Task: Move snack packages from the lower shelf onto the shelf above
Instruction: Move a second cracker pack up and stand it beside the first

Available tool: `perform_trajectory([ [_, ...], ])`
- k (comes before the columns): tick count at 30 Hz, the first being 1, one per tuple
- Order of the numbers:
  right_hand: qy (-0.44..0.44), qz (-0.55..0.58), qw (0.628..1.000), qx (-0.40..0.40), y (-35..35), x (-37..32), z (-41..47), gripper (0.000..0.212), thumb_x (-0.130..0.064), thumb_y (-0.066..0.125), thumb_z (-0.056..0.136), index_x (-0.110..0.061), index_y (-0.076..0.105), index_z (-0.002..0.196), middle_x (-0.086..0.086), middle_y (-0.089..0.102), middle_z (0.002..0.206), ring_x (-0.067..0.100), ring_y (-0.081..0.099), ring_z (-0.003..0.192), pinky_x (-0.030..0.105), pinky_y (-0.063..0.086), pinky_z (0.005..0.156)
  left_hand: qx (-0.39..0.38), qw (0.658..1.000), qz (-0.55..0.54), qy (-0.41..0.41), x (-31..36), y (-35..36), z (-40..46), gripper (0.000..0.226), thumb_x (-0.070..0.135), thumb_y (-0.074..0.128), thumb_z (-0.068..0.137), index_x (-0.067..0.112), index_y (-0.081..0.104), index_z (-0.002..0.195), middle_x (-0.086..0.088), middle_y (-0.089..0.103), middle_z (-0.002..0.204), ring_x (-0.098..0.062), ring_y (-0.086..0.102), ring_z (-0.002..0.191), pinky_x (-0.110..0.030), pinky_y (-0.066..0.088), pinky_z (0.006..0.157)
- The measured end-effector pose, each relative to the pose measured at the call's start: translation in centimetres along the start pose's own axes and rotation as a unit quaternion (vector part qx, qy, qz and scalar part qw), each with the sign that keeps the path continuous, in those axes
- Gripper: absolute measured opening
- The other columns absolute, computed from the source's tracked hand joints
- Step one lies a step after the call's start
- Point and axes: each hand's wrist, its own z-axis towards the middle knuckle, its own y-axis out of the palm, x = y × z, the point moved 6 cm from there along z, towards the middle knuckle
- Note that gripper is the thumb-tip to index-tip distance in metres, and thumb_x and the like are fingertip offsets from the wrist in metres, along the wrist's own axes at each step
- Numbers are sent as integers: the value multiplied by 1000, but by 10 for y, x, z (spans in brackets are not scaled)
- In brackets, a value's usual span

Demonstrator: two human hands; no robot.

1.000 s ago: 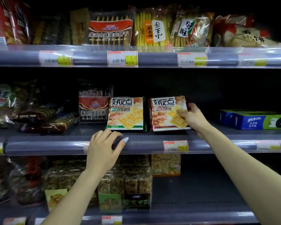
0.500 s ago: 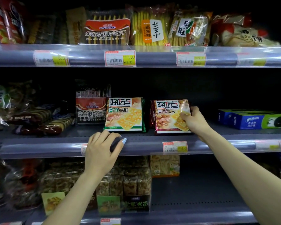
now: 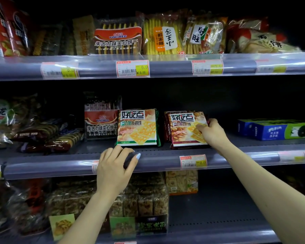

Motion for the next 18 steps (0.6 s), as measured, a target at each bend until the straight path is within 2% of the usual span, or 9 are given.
perform_trajectory([
  [3,-10,-17,1000,12,-1,-1,-2,48,-27,52,91,-6,37,132,18,55,128,35,57,111,47,48,94,0,1000,-3,0,0,0,1,39,48,45,88,19,70,92,5,62,82,-18,54,76,-28,37,79],
  [7,-20,-38,999,16,-1,-3,-5,51,-28,51,92,-5,34,135,21,52,132,37,53,117,49,45,97,-3,1000,-6,0,0,0,1,37,47,46,88,20,70,92,6,60,81,-18,53,75,-26,33,79],
  [10,-23,-41,999,18,-3,-3,-7,53,-29,51,93,-7,32,137,20,52,133,36,54,116,49,46,96,-8,1000,-8,-2,0,0,1,38,48,45,88,21,69,93,7,59,82,-17,52,76,-26,34,80],
  [13,-19,-31,999,10,-3,-1,-8,58,-30,54,92,-6,30,138,19,53,131,34,57,113,43,49,90,-18,1000,-9,-7,0,0,1,39,49,43,88,21,69,94,7,59,83,-17,52,77,-27,36,81],
  [16,20,-3,1000,-23,-3,1,-7,70,-35,68,82,-6,33,134,12,59,114,28,62,100,39,52,82,-27,1000,-9,-12,1,-1,0,40,50,42,88,21,69,95,7,58,84,-16,52,78,-28,37,81],
  [18,42,24,997,-53,-4,2,-5,62,-30,76,75,-8,42,122,5,61,94,21,63,84,34,53,72,-32,999,-7,-15,1,-2,0,41,51,41,88,22,69,95,8,58,84,-17,52,78,-29,37,82],
])
